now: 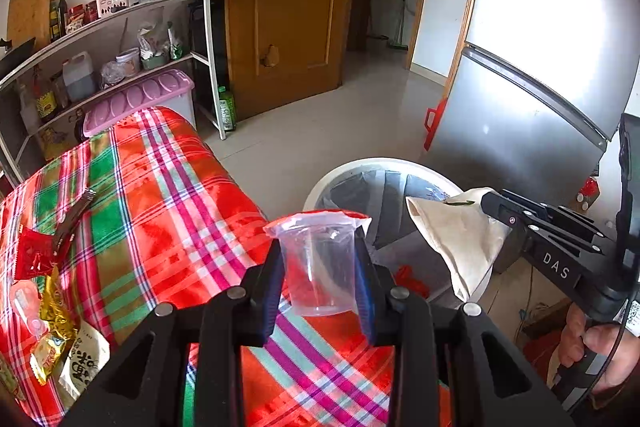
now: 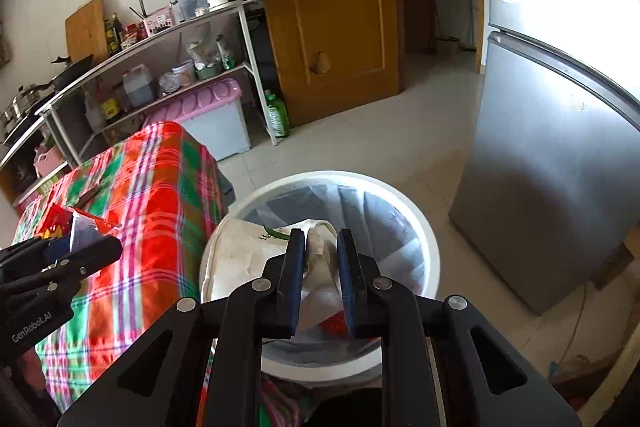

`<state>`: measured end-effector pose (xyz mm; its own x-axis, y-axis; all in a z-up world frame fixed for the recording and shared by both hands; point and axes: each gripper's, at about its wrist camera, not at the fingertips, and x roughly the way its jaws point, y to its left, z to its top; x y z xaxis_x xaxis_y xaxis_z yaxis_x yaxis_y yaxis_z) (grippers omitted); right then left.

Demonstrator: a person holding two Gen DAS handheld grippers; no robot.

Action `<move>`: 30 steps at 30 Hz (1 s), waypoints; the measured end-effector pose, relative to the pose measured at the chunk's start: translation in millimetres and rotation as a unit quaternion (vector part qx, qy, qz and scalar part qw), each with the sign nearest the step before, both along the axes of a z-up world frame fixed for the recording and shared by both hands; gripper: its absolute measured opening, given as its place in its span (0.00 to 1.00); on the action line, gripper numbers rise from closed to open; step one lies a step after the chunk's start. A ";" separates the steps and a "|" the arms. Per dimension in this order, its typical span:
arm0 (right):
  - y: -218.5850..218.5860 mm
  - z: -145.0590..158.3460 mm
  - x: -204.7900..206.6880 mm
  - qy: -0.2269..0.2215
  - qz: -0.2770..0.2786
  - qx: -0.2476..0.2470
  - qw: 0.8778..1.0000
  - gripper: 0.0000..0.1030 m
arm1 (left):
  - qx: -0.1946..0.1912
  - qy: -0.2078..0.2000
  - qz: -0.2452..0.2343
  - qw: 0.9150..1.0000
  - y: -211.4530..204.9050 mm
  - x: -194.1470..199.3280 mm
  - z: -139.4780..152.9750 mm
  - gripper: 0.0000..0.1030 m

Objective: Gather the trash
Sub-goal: 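Carry the bag and cup over the bin and open both tools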

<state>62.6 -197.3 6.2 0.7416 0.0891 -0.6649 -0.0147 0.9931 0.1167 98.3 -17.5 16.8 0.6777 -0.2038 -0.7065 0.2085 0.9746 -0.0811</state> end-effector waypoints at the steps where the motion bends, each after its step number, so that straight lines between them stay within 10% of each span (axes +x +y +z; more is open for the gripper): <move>1: -4.0 -2.8 1.7 0.004 -0.004 -0.003 1.000 0.16 | 0.002 0.002 -0.004 1.000 -4.4 1.8 -1.2 0.33; 16: -31.6 -47.1 26.6 0.065 -0.018 -0.018 0.998 0.21 | 0.018 0.045 -0.028 0.998 -48.4 26.8 -34.2 0.33; 21: -31.8 -50.0 25.2 0.066 -0.017 -0.016 0.998 0.38 | 0.015 0.055 -0.028 0.998 -49.6 29.7 -38.7 0.48; 30: -26.9 -39.7 18.6 0.056 -0.020 -0.010 0.998 0.40 | 0.010 0.041 -0.025 0.999 -41.6 20.0 -30.6 0.62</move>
<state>81.2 -224.2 -33.5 0.6650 0.0472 -0.7453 0.0362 0.9948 0.0953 118.3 -59.0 -13.9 0.6062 -0.2209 -0.7641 0.2505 0.9648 -0.0803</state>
